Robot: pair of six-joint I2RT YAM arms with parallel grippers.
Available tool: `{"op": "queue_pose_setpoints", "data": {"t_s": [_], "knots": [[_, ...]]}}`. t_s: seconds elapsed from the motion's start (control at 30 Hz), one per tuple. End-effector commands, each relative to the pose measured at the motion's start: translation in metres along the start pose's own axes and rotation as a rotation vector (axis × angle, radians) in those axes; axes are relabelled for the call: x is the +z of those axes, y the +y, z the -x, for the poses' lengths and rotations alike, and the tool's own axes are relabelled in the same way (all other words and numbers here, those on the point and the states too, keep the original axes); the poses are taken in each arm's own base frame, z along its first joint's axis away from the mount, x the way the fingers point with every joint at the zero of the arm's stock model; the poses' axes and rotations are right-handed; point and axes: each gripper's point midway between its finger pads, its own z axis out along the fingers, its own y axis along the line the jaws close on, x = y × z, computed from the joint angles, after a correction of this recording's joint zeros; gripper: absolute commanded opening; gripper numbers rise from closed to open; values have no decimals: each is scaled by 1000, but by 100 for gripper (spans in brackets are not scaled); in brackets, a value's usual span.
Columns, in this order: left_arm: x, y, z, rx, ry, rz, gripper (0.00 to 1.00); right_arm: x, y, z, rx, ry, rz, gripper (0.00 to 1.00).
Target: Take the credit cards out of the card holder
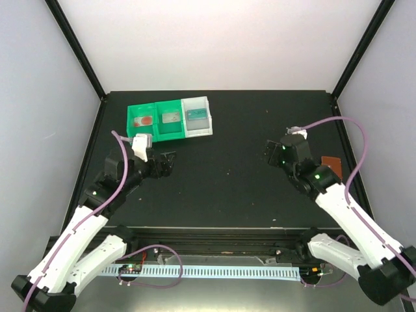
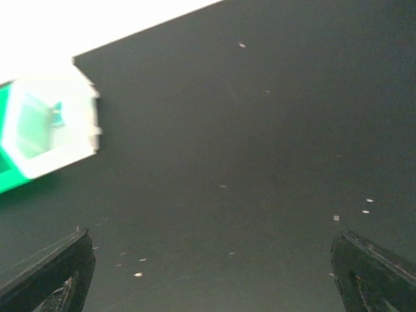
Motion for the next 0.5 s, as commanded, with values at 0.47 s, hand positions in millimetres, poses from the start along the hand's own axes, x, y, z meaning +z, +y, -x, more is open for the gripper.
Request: {"op": "queue_pose_setpoints", "data": {"t_s": [0.47], "knots": [[10, 5, -11, 51, 74, 33, 99, 60, -136, 15, -217, 111, -769, 96]]}}
